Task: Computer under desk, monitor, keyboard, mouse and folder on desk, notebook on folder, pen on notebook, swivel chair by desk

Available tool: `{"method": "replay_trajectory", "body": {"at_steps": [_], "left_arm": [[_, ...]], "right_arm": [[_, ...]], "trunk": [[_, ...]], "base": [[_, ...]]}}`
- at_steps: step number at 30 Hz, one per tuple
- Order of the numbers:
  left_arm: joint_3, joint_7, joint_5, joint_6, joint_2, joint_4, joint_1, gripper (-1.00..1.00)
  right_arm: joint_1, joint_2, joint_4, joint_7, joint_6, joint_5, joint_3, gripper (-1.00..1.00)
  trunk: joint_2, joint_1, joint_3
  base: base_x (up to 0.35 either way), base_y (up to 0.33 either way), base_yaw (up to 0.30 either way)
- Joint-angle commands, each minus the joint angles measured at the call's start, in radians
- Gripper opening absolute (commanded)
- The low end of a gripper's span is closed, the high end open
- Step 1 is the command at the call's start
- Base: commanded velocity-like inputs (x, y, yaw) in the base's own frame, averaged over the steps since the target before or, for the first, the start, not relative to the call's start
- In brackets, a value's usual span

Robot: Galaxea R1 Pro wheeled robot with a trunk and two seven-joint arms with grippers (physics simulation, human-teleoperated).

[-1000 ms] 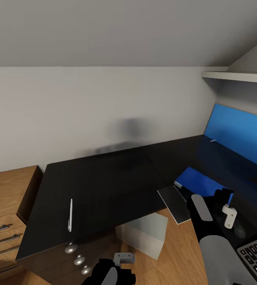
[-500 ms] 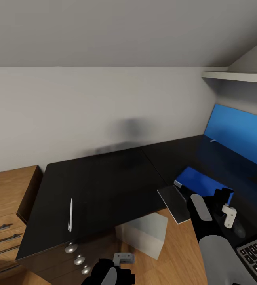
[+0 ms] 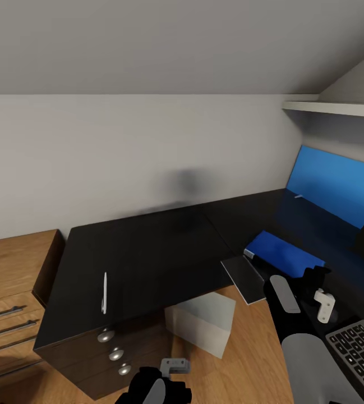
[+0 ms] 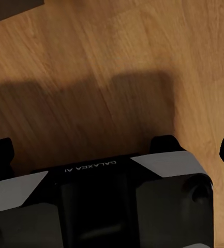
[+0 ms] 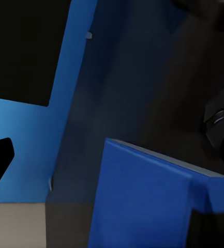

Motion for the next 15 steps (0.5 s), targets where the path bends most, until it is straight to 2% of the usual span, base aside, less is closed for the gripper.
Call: {"method": "replay_trajectory", "body": {"at_steps": [1,15], "left_arm": [[-0.002,0.010,0.011,0.001,0.000,-0.001,-0.001,1.00],[-0.002,0.010,0.011,0.002,0.000,0.004,-0.001,1.00]], "right_arm": [[-0.001,0.001,-0.001,-0.009,0.000,0.007,-0.002,1.00],[-0.001,0.001,-0.001,-0.008,0.000,0.007,-0.002,1.00]], "trunk": [[-0.001,0.000,-0.001],[-0.001,0.000,-0.001]], "base": [[-0.020,0.000,0.000],[-0.005,0.000,0.000]]}}
